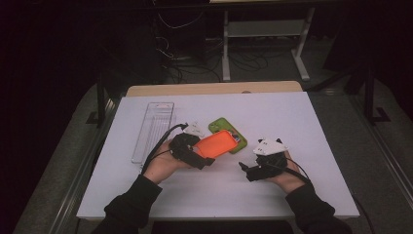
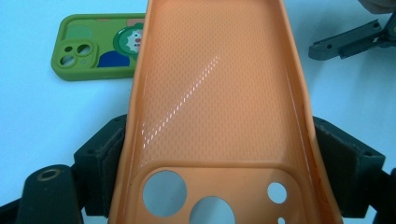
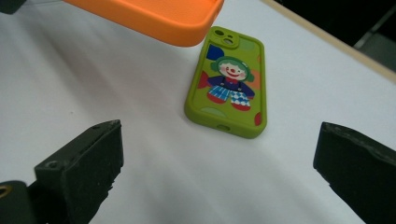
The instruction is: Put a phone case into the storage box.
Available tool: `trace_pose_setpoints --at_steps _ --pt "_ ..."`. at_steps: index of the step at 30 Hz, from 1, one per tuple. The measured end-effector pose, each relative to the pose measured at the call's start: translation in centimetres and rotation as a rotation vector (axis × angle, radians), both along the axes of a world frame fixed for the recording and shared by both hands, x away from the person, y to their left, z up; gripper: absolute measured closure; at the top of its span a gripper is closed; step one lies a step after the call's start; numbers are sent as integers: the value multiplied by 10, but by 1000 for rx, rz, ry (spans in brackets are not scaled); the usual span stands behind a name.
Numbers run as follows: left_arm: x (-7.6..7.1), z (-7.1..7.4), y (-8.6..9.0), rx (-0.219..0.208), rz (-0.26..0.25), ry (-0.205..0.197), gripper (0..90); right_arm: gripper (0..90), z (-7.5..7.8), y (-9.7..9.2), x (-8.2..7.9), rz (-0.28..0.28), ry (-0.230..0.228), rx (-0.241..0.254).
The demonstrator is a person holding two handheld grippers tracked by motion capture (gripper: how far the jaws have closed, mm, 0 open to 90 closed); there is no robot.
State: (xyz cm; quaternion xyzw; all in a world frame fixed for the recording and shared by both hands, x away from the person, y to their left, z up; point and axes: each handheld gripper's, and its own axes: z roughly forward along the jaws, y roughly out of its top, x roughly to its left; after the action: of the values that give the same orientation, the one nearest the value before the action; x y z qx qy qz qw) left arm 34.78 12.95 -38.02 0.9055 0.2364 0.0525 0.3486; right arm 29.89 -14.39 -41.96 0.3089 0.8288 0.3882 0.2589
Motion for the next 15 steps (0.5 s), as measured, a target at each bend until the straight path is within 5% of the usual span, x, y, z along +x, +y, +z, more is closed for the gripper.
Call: trace_pose_setpoints --at_steps 15 --pt "2 0 0 -19 15 6 158 8 4 5 -8 20 -167 -155"
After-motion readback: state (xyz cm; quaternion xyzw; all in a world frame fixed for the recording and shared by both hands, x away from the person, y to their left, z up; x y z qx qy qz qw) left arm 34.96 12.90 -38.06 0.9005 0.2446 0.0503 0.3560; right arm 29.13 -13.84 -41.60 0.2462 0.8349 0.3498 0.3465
